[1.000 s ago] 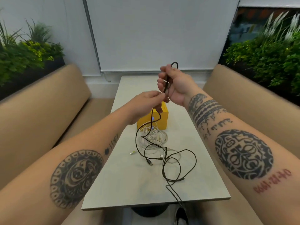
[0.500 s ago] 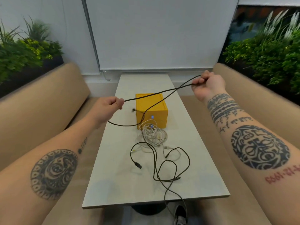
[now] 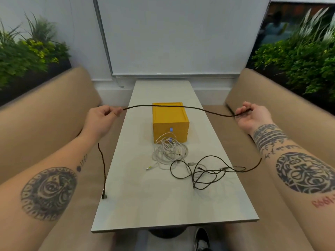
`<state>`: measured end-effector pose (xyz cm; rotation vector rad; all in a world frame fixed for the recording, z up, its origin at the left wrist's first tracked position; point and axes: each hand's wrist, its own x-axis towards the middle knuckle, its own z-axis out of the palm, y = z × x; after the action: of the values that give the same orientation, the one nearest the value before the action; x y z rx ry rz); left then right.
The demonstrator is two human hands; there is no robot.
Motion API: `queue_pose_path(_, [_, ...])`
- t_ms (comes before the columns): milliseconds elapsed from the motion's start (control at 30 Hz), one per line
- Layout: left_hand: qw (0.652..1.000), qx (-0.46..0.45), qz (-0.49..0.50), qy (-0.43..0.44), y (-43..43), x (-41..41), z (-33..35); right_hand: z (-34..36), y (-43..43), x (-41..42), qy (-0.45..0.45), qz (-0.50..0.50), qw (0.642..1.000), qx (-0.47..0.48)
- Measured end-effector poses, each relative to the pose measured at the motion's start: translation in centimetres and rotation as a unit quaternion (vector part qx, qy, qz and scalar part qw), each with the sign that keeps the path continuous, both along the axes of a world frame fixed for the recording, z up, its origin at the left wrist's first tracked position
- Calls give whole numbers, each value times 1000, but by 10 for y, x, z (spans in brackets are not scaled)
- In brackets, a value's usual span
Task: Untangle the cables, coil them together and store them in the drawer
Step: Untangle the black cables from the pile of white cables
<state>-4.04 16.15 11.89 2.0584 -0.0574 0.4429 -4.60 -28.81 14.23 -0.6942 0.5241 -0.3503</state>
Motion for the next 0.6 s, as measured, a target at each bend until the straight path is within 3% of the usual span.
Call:
queue_pose_path(100, [1000,-9,-21,-2,-10,1,5,-1,4,-5,21,56,996,-62])
queue_pose_path(200, [999,-13,-46,-2,-17,3,7,-6,17,-8,114,154,967,-166])
queue_pose_path(267, [998,-1,-70,-2,-23,2,13,-6,32,-11,220,201,896,-329])
queue_pose_path(333, [995,14,-98,-1,-33,0,23,-5,45,-11,305,173,766,-538])
queue_pose_path(367, [993,29,-114,1,-40,-3,30,-1,57,-15,287,142,727,-607])
queue_pose_path(400, [991,45,-129,5,-48,-4,36,4,73,-18,226,141,725,-635])
queue_pose_path(433, [988,57,-143,7,-57,-7,43,11,93,-24,132,174,728,-650])
queue_pose_path(500, [982,69,-174,-4,-77,-11,54,27,137,-39,-22,297,667,-683])
queue_pose_path(567, [976,91,-199,-23,-92,-15,62,29,167,-46,-90,343,609,-709])
queue_pose_path(600, [973,108,-204,-27,-93,-16,66,30,175,-47,-99,331,618,-707])
